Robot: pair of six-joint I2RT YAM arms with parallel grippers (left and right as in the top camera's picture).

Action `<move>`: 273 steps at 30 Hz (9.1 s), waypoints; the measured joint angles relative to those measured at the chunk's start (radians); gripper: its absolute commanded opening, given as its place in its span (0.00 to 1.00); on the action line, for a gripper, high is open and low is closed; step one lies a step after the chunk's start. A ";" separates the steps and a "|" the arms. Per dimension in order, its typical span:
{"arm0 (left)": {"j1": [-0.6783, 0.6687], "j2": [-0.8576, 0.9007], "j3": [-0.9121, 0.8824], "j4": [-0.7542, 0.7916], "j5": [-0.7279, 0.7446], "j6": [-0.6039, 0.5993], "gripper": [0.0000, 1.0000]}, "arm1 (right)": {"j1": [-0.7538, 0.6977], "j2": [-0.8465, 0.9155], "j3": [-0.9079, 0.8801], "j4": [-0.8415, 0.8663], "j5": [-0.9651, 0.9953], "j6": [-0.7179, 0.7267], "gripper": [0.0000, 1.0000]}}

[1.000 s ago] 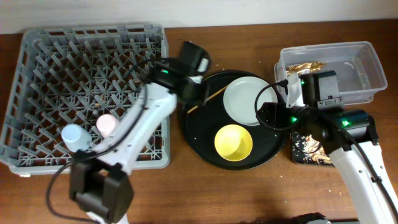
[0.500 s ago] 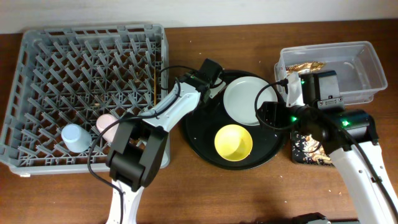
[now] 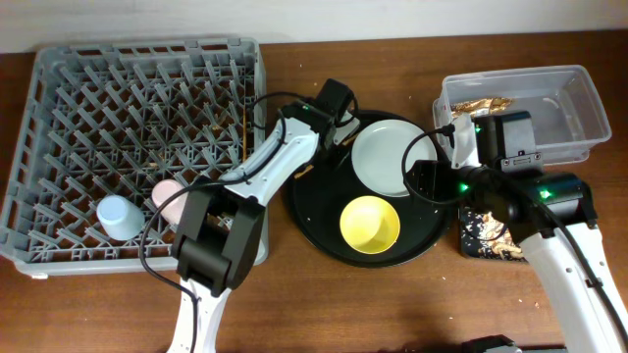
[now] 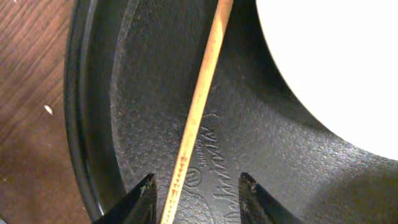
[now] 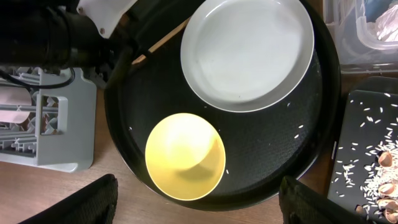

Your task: Sort waste into correct bins and load items into the dishwasher rack

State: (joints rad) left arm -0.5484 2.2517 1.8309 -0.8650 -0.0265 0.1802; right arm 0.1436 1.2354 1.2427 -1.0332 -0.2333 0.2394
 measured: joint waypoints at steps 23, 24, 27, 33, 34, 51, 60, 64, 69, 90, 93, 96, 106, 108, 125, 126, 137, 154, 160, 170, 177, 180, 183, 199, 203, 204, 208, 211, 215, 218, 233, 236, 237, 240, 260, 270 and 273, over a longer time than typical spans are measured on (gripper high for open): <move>0.129 -0.246 0.261 -0.457 -0.088 -0.425 0.00 | 0.000 0.000 0.000 -0.001 0.003 0.000 0.85; 0.148 -0.261 0.263 -0.478 -0.118 -0.469 0.00 | 0.000 0.000 0.000 0.000 0.003 0.000 0.84; 0.185 -0.249 0.180 -0.422 -0.166 -0.543 0.00 | 0.000 0.000 0.000 0.000 0.003 0.000 0.84; 0.227 -0.199 -0.037 -0.288 -0.188 -0.587 0.02 | 0.000 0.000 0.000 -0.010 0.003 0.000 0.84; 0.232 -0.199 -0.038 -0.273 -0.191 -0.585 0.09 | 0.000 0.000 0.000 -0.009 0.003 0.000 0.84; 0.082 -0.256 0.047 -0.331 0.252 -0.486 0.41 | -0.025 0.000 0.000 -0.015 0.121 0.130 0.95; -0.131 -0.264 -0.363 0.174 0.316 -0.490 0.45 | -0.457 0.001 0.000 -0.052 0.145 0.259 0.99; -0.141 -0.260 -0.377 0.198 0.330 -0.496 0.23 | -0.563 0.001 0.000 -0.053 0.080 0.262 0.98; -0.170 -0.198 -0.377 0.201 0.337 -0.510 0.00 | -0.565 0.001 0.000 -0.053 0.058 0.262 0.99; 0.279 -0.576 -0.214 -0.304 -1.092 -0.601 0.00 | -0.565 0.001 0.000 -0.053 0.055 0.262 0.98; 0.343 -0.516 -0.267 -0.254 -1.247 -0.647 0.00 | -0.565 0.001 0.000 -0.053 0.055 0.262 0.98; 0.416 -0.468 -0.281 -0.166 -1.310 -0.665 0.00 | -0.565 0.001 0.000 -0.052 0.055 0.262 0.99; 0.486 -0.222 -0.287 -0.051 -1.321 -0.680 0.00 | -0.565 0.001 0.000 -0.053 0.055 0.262 0.98; 0.463 -0.222 -0.287 -0.050 -1.320 -0.683 0.00 | -0.565 0.001 0.000 -0.053 0.055 0.262 0.99; 0.272 -0.219 -0.190 -0.325 -1.007 -0.674 0.56 | -0.565 0.001 0.000 -0.053 0.055 0.262 0.98; 0.254 -0.228 -0.165 -0.332 -0.959 -0.672 0.56 | -0.565 0.001 0.000 -0.053 0.055 0.262 0.99; 0.040 -0.251 -0.035 0.062 -0.008 -0.462 0.56 | -0.565 0.001 0.000 -0.052 0.054 0.263 0.99; 0.017 0.066 -0.048 0.196 0.301 -0.639 0.00 | -0.565 0.001 0.000 -0.053 0.054 0.262 0.99; 0.069 0.068 0.096 -0.103 0.229 -0.621 0.00 | -0.565 0.001 0.000 -0.053 0.055 0.262 0.98; 0.147 -0.280 0.270 -0.540 -0.612 -0.589 0.00 | -0.565 0.001 0.000 -0.054 0.054 0.262 0.98; 0.158 -0.316 0.229 -0.609 -0.980 -0.589 0.00 | -0.565 0.001 0.000 -0.053 0.054 0.262 0.98; 0.171 -0.298 0.159 -0.596 -1.019 -0.596 0.00 | -0.565 0.001 0.000 -0.053 0.054 0.262 0.98; 0.180 -0.288 0.108 -0.559 -1.020 -0.599 0.00 | -0.565 0.001 0.000 -0.053 0.054 0.262 0.98; 0.169 -0.286 0.089 -0.578 -0.942 -0.612 0.18 | -0.565 0.001 0.000 -0.053 0.054 0.262 0.98; 0.165 -0.286 0.089 -0.593 -0.901 -0.616 0.60 | -0.565 0.001 0.000 -0.053 0.054 0.262 0.98; 0.163 -0.286 0.089 -0.595 -0.896 -0.617 0.63 | -0.565 0.001 0.000 -0.053 0.054 0.262 0.99; 0.123 -0.293 0.089 -0.608 -0.821 -0.623 0.71 | -0.565 0.001 0.000 -0.053 0.054 0.263 0.99; 0.080 -0.380 0.089 -0.589 -0.674 -0.624 0.80 | -0.565 0.001 0.000 -0.052 0.054 0.262 0.98; 0.035 -0.596 0.091 -0.603 -0.536 -0.627 0.99 | -0.565 0.001 0.000 -0.053 0.054 0.262 0.98; -0.017 -0.793 0.101 -0.678 -0.458 -0.631 0.99 | -0.565 0.001 0.000 -0.054 0.055 0.262 0.98; 0.062 -1.366 -0.455 -0.356 -0.471 -0.764 0.99 | -0.566 0.001 0.000 -0.053 0.052 0.262 0.99; 0.188 -1.505 -0.707 -0.042 -0.392 -0.624 0.99 | -0.567 0.001 0.000 -0.053 0.051 0.263 0.98; 0.217 -1.534 -0.757 0.010 -0.369 -0.579 0.99 | -0.567 0.001 0.000 -0.054 0.051 0.263 0.98; 0.327 -1.676 -0.985 0.282 -0.274 -0.446 0.99 | -0.567 0.001 0.000 -0.053 0.051 0.262 0.98; 0.460 -2.237 -1.818 0.825 -0.141 -0.294 0.99 | -0.567 0.001 0.001 -0.053 0.051 0.262 0.98; 0.460 -2.237 -1.818 0.801 -0.137 -0.274 0.99 | -0.567 0.001 0.001 -0.053 0.051 0.262 0.98; 0.460 -2.237 -1.818 0.801 -0.137 -0.273 0.99 | -0.567 0.001 0.001 -0.053 0.051 0.262 0.98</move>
State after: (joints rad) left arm -0.0883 0.0147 0.0128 -0.0643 -0.1638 -0.0929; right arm -0.4232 1.2362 1.2434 -1.0863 -0.1825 0.5014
